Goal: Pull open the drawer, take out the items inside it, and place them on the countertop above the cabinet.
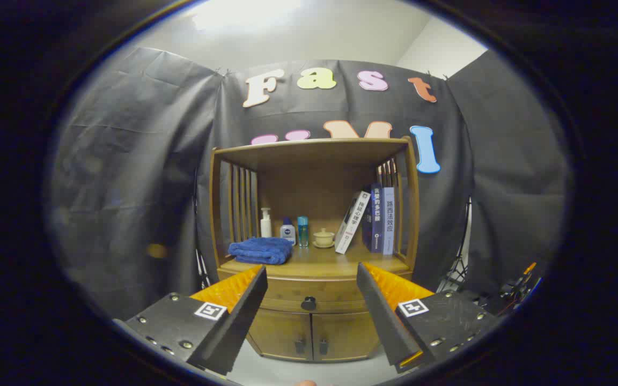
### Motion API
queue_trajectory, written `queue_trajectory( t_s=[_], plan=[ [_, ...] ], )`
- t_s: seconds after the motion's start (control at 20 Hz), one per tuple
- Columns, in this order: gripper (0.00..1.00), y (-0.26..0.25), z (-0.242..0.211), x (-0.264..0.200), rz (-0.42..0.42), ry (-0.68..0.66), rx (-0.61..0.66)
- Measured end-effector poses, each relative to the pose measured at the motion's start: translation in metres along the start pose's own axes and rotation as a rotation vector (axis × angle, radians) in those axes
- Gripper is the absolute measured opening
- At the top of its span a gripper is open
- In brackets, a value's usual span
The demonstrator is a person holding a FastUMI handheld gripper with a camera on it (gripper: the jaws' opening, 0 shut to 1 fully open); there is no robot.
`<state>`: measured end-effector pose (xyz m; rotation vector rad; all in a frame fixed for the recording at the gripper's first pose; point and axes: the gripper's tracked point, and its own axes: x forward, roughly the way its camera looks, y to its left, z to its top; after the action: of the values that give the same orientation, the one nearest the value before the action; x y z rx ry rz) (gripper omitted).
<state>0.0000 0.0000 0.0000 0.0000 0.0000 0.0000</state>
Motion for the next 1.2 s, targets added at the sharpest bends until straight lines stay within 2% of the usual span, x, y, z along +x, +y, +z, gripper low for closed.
queue_trajectory(
  t_s=[1.2],
  plan=[
    [1.0,0.009,-0.026,0.032,0.027,0.041,-0.002]
  ],
)
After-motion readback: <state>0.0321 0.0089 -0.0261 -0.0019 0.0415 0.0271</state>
